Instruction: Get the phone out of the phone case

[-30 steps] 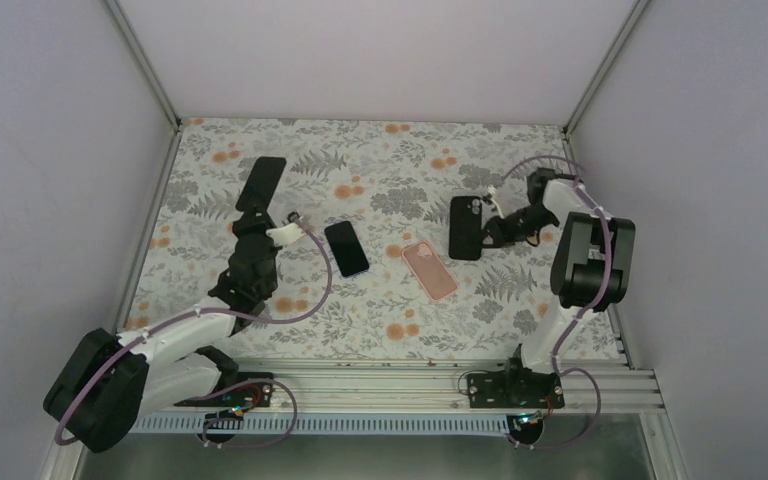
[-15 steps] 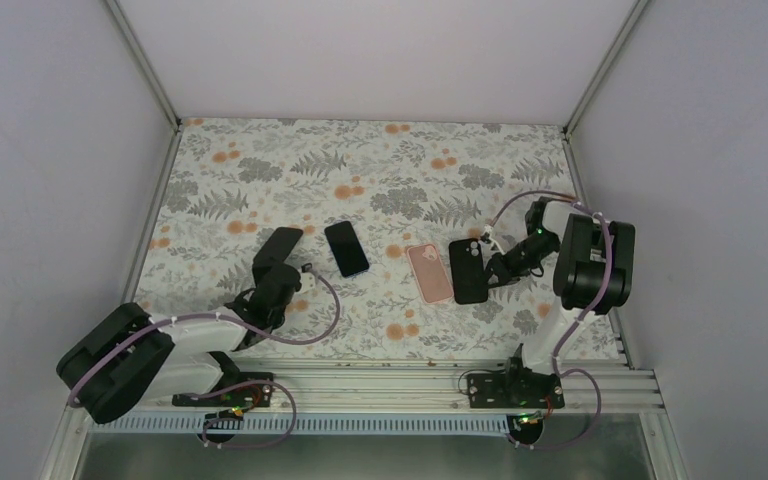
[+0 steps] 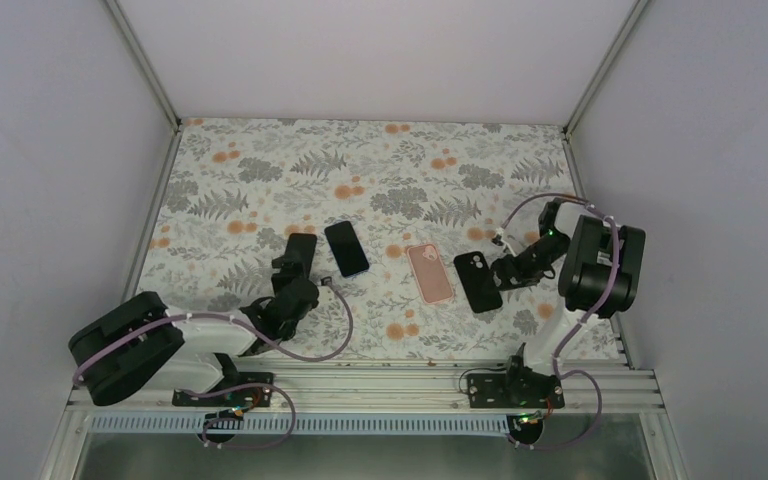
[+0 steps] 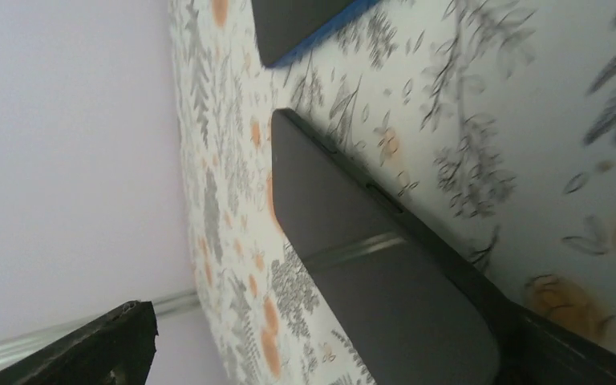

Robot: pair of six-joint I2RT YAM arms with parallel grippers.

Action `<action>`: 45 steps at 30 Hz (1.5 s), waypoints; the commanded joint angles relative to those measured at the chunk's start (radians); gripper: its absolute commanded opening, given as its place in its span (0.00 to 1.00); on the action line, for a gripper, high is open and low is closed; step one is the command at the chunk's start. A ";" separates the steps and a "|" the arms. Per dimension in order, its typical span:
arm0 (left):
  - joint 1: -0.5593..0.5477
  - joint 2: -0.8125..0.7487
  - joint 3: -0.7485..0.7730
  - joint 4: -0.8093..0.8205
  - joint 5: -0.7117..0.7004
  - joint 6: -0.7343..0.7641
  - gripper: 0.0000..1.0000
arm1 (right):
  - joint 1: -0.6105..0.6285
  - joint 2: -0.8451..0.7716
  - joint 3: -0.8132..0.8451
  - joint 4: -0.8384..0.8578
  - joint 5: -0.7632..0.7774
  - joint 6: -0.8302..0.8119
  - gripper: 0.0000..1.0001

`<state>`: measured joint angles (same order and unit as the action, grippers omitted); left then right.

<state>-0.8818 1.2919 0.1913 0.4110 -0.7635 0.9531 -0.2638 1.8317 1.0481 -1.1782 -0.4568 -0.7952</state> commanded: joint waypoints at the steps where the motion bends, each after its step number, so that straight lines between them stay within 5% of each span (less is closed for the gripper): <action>1: -0.039 -0.052 0.014 -0.229 0.167 -0.110 1.00 | -0.014 -0.016 0.033 0.009 0.061 -0.008 1.00; 6: -0.037 -0.274 0.164 -0.559 0.517 -0.234 1.00 | -0.016 -0.094 0.167 -0.021 0.149 0.034 1.00; 10: -0.017 -0.273 0.255 -0.731 0.740 -0.262 1.00 | 0.001 -0.132 0.293 -0.042 0.267 0.058 1.00; 17: 0.039 -0.216 0.428 -0.873 0.892 -0.219 1.00 | 0.010 -0.150 0.460 -0.072 0.313 0.050 1.00; 23: 0.380 -0.165 0.782 -0.947 1.158 -0.221 1.00 | 0.017 -0.221 0.555 0.007 0.162 0.073 1.00; 28: 0.722 -0.018 1.061 -0.896 1.480 -0.399 1.00 | 0.046 -0.364 0.530 0.225 -0.036 0.226 1.00; 31: 0.839 0.058 1.151 -0.822 1.472 -0.554 1.00 | 0.048 -0.481 0.420 0.425 -0.109 0.360 1.00; 36: 0.920 0.092 1.185 -0.806 1.483 -0.601 1.00 | 0.048 -0.637 0.186 0.752 -0.060 0.480 1.00; 45: 0.954 0.011 1.091 -0.788 1.354 -0.573 1.00 | 0.044 -0.693 0.032 0.858 -0.045 0.478 1.00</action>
